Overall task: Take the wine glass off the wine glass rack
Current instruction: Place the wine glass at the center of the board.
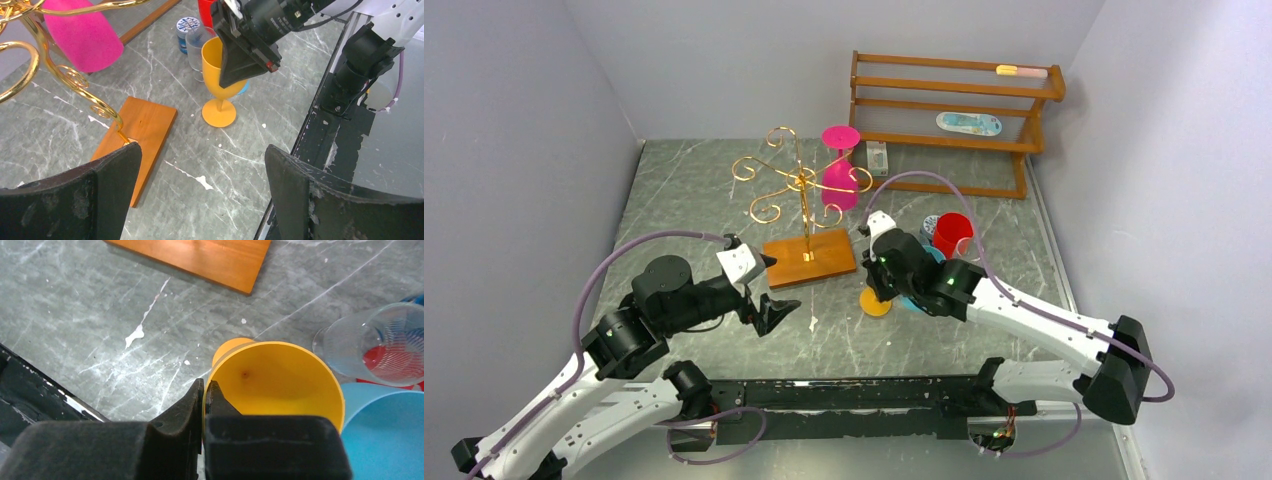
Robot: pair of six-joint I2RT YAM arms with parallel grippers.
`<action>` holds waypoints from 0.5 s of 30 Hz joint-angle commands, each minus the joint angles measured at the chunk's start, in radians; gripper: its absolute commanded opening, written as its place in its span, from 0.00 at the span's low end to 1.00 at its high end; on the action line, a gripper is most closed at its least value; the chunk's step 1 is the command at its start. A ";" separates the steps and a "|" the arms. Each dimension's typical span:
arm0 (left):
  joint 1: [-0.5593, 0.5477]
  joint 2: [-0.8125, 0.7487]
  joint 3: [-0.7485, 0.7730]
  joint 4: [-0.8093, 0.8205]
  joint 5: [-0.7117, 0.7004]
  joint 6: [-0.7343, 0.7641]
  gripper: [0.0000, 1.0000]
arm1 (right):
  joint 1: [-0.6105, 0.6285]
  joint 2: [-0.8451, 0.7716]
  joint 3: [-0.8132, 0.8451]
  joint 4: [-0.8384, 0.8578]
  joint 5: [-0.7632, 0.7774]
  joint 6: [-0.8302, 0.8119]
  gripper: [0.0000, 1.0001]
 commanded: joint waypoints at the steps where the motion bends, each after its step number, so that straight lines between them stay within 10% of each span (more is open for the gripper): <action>1: 0.005 0.000 0.019 0.005 -0.030 -0.014 0.97 | 0.002 -0.011 -0.065 0.105 -0.007 -0.008 0.03; 15: 0.005 0.008 0.026 0.005 -0.042 -0.035 0.97 | 0.019 -0.019 0.022 0.034 -0.033 0.020 0.35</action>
